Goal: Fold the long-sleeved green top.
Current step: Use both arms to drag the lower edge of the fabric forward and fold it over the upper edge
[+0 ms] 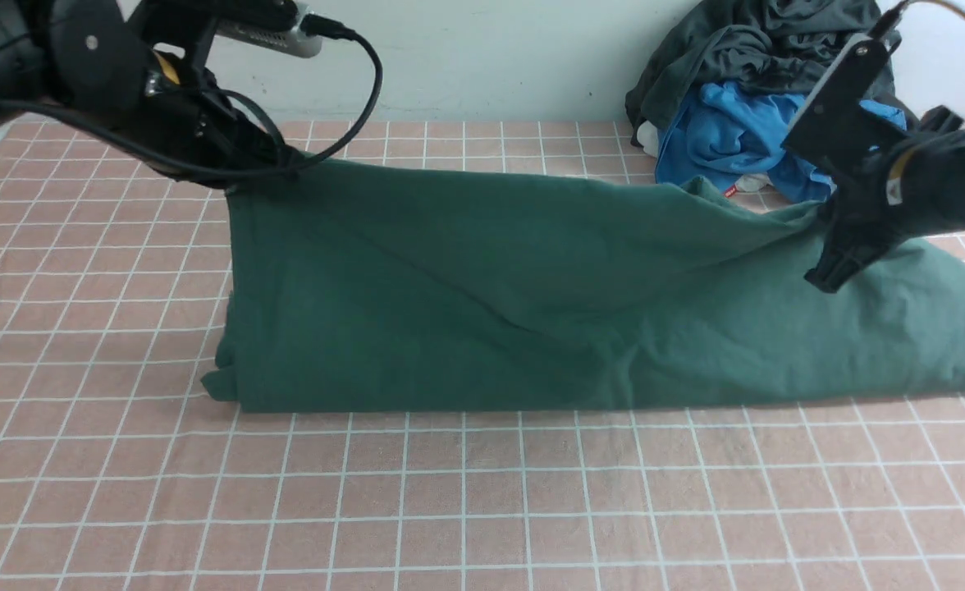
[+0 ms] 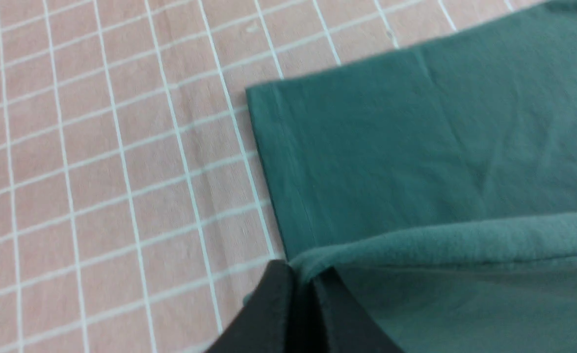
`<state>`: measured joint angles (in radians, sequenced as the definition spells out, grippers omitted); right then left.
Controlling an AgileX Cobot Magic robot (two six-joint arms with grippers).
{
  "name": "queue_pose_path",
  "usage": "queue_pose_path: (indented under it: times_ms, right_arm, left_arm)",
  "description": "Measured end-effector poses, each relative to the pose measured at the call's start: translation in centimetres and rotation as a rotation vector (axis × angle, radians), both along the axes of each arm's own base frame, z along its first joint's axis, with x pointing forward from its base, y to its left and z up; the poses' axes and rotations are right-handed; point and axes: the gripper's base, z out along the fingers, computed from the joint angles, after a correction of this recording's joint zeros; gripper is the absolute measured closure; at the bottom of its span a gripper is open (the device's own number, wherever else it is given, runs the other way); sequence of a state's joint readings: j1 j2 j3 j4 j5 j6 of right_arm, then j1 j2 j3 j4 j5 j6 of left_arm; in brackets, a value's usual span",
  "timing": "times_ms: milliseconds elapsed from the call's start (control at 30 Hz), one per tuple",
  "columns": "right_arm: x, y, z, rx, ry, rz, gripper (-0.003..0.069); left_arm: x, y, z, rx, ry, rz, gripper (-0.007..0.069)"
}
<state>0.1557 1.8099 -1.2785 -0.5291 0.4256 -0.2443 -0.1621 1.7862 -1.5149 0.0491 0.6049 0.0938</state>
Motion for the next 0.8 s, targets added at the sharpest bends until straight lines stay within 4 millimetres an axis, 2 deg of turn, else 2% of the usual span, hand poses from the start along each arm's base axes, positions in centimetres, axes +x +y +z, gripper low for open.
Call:
queue_pose_path:
  times_ms: [67,167,300,400,500,567,600,633,700,800]
  right_arm:
    - [2.3,0.3,-1.7,0.022,0.009,-0.017,0.0653]
    - [5.4,0.6,-4.2,0.077,0.025,-0.076,0.0629]
    - [7.9,0.6,-6.2,0.135,0.059,-0.197,0.0551]
    - [8.9,0.4,-6.1,0.177,0.083,-0.314,0.0485]
    - [9.0,0.1,-4.8,0.212,0.112,-0.424,0.0427]
    - [8.9,0.0,-3.2,0.234,0.148,-0.475,0.0405]
    - [8.9,0.0,-3.0,0.233,0.149,-0.48,0.0405]
    - [8.6,0.5,-1.9,0.254,0.205,-0.47,0.041]
    - [8.3,1.4,-1.3,0.298,0.266,-0.418,0.0429]
    - [8.0,4.1,-1.4,0.445,0.369,-0.248,0.0496]
  left_arm:
    - [2.9,0.1,-2.0,0.006,0.002,0.009,0.0615]
    - [7.5,0.1,-6.3,0.015,0.016,0.023,0.0614]
    - [11.4,0.1,-10.0,0.01,0.016,0.04,0.058]
    - [13.0,0.2,-12.0,0.005,0.039,0.058,0.0501]
    - [13.9,0.4,-12.1,-0.016,0.043,0.087,0.0396]
    - [14.3,0.6,-11.0,-0.027,0.016,0.104,0.031]
    - [14.3,0.6,-10.9,-0.029,0.015,0.106,0.0303]
    - [14.5,0.7,-9.7,-0.039,-0.004,0.121,0.0252]
    - [14.4,0.8,-8.6,-0.052,0.004,0.138,0.023]
    - [13.5,0.6,-7.6,-0.077,0.116,0.156,0.0228]
